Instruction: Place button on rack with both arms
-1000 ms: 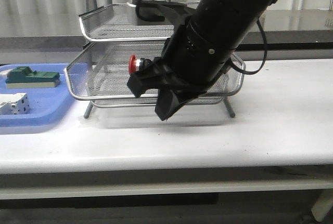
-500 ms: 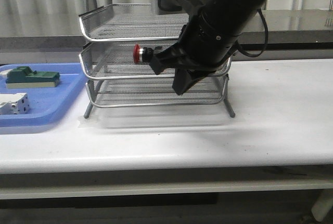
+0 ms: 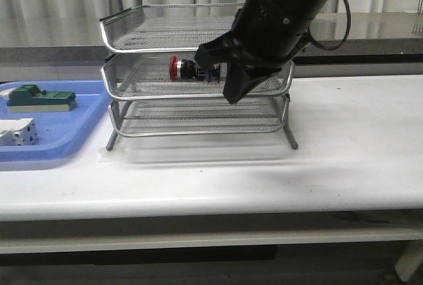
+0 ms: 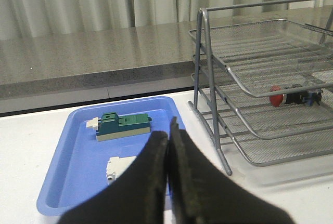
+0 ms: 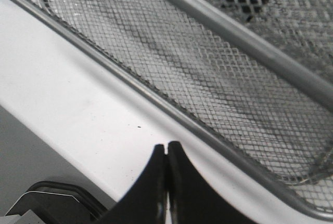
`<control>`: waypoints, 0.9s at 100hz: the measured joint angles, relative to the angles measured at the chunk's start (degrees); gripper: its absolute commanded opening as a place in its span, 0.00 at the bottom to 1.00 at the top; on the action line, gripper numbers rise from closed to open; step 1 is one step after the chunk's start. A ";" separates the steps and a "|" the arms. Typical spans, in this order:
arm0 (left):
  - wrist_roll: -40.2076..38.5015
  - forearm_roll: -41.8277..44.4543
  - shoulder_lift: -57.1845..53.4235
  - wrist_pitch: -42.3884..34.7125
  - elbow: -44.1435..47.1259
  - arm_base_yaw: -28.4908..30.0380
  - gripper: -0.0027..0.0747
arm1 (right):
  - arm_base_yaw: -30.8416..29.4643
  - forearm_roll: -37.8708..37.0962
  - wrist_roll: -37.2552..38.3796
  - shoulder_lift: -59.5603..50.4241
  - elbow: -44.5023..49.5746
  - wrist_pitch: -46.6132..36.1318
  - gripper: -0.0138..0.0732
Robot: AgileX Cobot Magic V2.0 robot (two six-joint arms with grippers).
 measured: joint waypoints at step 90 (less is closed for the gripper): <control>-0.09 0.00 0.00 0.00 0.00 0.00 0.04 | -23.17 -1.72 7.26 -48.21 32.52 -5.60 0.09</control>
